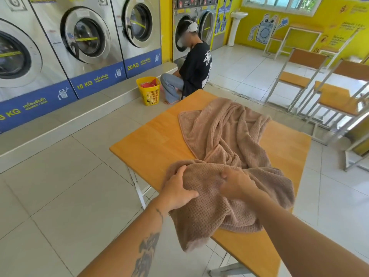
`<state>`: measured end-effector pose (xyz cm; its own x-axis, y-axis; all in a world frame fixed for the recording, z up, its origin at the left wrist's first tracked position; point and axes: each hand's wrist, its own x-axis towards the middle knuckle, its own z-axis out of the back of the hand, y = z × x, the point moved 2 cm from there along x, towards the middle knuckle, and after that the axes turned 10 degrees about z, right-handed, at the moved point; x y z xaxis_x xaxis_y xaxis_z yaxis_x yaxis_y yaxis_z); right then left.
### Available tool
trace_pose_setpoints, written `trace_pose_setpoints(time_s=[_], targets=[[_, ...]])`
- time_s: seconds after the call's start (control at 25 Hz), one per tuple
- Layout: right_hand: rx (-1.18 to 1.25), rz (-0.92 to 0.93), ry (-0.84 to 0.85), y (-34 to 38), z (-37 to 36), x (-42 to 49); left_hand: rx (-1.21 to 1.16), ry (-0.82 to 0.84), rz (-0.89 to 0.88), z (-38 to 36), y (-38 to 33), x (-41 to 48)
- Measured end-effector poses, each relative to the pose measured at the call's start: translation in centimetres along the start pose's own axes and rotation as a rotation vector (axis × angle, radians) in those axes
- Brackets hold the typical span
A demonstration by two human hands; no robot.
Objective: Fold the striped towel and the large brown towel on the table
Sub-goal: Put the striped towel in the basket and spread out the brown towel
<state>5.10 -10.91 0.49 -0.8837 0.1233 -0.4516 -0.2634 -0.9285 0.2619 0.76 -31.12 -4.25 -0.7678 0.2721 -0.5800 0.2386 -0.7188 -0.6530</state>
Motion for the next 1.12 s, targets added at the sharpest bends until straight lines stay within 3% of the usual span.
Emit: trace_pose_setpoints(time_s=[0.12, 0.2, 0.36, 0.52, 0.64, 0.8, 0.96, 1.12], targets=[[-0.050, -0.026, 0.238, -2.6, -4.1, -2.0, 0.402, 0.027, 0.031, -2.2, 0.4, 0.6], [-0.139, -0.023, 0.213, -3.1, -6.6, -3.4, 0.558, -0.090, -0.023, -3.3, 0.8, 0.3], [-0.132, 0.044, 0.024, -2.5, -5.1, -2.4, 0.312, -0.162, -0.045, -2.8, 0.5, 0.3], [-0.033, 0.186, 0.065, 0.1, 1.5, 0.9, 0.131, -0.471, -0.166, 0.1, -0.4, -0.7], [0.086, 0.281, -0.175, 2.7, 6.2, 2.1, 0.154, -0.387, -0.331, -0.4, -1.8, -2.3], [0.086, 0.328, -0.477, 3.7, 6.4, 1.5, 0.230, -0.229, 0.001, -2.5, -1.4, -0.7], [-0.199, 0.343, -0.539, 1.5, 1.5, -0.7, -0.006, -0.266, 0.065, -1.7, -0.3, 0.0], [-0.186, 0.452, -0.605, -1.3, -3.5, -4.4, -0.083, -0.266, 0.127, 1.2, -1.4, 0.4]])
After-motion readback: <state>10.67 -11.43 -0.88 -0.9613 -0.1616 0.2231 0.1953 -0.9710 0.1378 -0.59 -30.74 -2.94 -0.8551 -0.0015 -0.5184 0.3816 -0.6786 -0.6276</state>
